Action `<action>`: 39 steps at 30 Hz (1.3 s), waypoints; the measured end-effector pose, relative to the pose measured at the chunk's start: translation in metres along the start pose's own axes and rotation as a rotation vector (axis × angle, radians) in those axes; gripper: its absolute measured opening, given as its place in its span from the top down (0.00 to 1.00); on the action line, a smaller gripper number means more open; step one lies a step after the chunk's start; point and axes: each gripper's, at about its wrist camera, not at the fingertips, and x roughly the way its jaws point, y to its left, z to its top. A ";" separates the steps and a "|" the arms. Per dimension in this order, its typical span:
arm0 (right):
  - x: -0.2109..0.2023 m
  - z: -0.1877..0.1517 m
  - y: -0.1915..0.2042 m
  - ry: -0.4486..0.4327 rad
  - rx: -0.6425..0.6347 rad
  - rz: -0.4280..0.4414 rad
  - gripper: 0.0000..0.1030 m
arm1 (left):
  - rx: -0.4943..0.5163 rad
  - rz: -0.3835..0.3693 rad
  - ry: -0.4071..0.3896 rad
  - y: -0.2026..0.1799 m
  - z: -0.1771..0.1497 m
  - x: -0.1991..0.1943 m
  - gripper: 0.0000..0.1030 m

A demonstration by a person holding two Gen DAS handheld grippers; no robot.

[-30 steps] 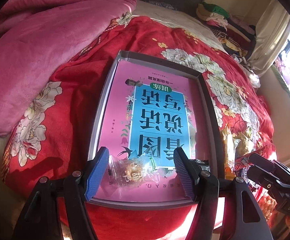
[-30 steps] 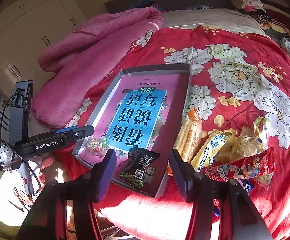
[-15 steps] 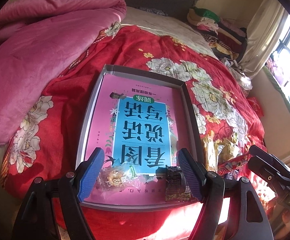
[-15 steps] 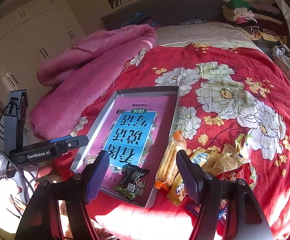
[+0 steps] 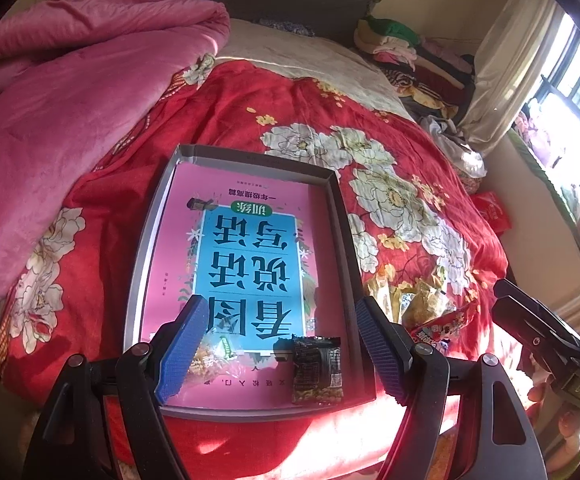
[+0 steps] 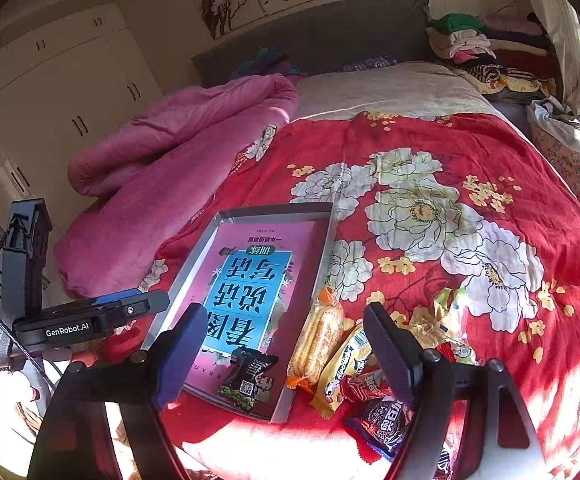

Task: Organize snacks
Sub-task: 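Lift both tools away from the tray toward the remaining snacks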

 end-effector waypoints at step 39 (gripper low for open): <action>-0.029 -0.044 -0.083 0.009 0.185 -0.108 0.19 | 0.214 -0.065 0.116 -0.093 -0.015 0.052 0.25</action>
